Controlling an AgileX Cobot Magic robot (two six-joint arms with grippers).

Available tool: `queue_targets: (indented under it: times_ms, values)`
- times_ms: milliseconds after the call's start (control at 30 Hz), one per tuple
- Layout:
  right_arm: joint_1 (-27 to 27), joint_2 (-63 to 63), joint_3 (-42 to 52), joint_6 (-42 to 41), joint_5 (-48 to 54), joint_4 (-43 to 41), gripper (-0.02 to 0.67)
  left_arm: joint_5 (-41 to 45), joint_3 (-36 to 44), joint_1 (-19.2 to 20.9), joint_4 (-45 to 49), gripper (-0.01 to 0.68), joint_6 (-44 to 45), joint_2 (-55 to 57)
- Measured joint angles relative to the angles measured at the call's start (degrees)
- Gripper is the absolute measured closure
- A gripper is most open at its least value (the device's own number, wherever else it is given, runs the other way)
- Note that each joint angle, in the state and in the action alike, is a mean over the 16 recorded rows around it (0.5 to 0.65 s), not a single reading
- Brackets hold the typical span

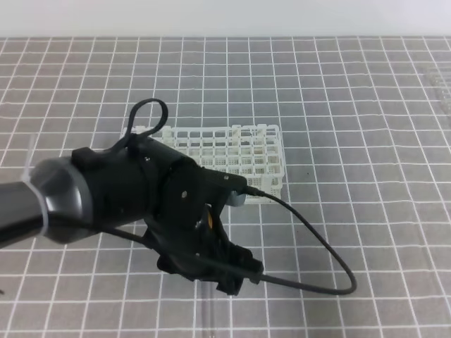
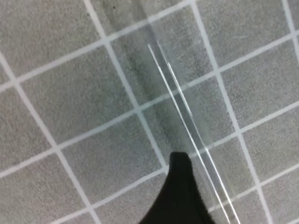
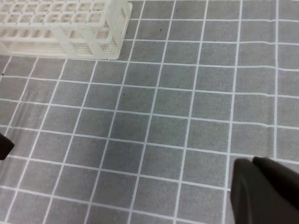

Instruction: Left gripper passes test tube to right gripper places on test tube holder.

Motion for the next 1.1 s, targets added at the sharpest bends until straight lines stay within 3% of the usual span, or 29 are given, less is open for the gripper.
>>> queue_targets:
  times_ms: [233, 500, 1100]
  values:
    - [0.00, 0.00, 0.00, 0.00, 0.16, 0.00, 0.670, 1.23, -0.01, -0.07, 0.06, 0.194, -6.06, 2.28]
    - [0.00, 0.00, 0.00, 0.00, 0.12, 0.00, 0.670, 2.62, -0.03, -0.20, 0.29, 0.202, -10.54, 5.15]
    - [0.00, 0.00, 0.00, 0.00, -0.20, 0.00, 0.670, 4.08, -0.31, -1.74, 2.96, 0.231, -10.26, 8.68]
